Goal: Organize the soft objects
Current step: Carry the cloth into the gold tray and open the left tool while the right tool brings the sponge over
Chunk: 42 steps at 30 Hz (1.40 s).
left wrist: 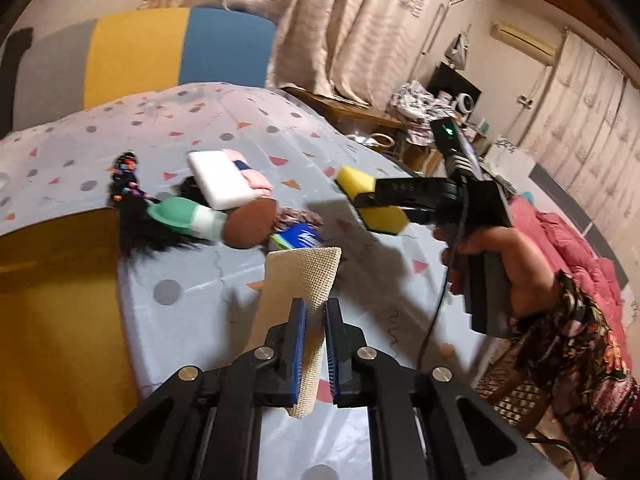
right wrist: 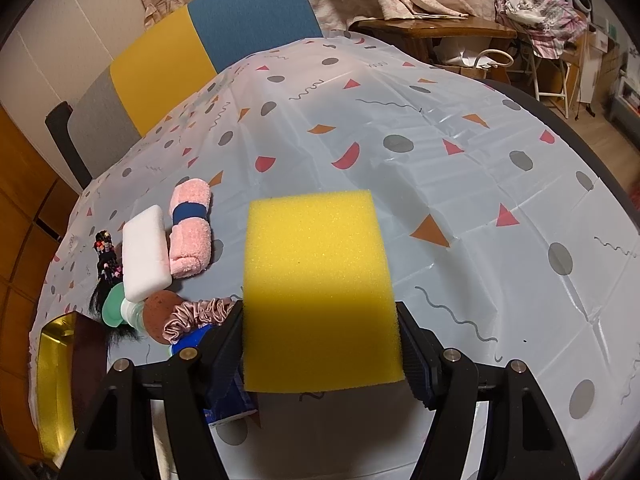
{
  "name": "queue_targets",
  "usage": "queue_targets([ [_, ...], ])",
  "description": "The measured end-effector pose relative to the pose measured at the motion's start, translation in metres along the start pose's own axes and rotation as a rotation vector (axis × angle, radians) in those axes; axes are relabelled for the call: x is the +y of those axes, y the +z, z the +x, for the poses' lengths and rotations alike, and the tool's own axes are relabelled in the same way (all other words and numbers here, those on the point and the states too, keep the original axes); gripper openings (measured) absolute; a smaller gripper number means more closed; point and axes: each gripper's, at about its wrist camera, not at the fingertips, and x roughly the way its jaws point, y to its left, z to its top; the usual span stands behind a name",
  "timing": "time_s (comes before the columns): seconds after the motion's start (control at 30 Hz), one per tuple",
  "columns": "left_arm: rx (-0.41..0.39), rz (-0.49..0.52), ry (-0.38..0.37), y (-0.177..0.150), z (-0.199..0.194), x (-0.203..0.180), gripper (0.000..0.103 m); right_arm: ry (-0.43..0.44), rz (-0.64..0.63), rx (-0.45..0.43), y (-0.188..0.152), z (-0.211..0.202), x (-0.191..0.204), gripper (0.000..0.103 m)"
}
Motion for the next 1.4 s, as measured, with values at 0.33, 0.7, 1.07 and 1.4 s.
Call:
queue_targets([
  [0.33, 0.123, 0.033, 0.142, -0.009, 0.044, -0.006, 0.027, 0.0, -0.002, 0.007, 0.0, 0.001, 0.0, 0.071],
  [0.7, 0.064, -0.039, 0.062, -0.002, 0.019, 0.003, 0.013, 0.007, -0.006, 0.0, 0.0, 0.001, 0.002, 0.07],
  [1.07, -0.085, -0.311, 0.001, 0.008, -0.056, 0.078, 0.013, 0.013, -0.03, -0.021, -0.002, -0.002, 0.007, 0.069],
  [1.4, -0.141, -0.464, 0.203, 0.002, -0.094, 0.179, 0.013, 0.036, -0.092, -0.078, -0.007, -0.011, 0.026, 0.069],
])
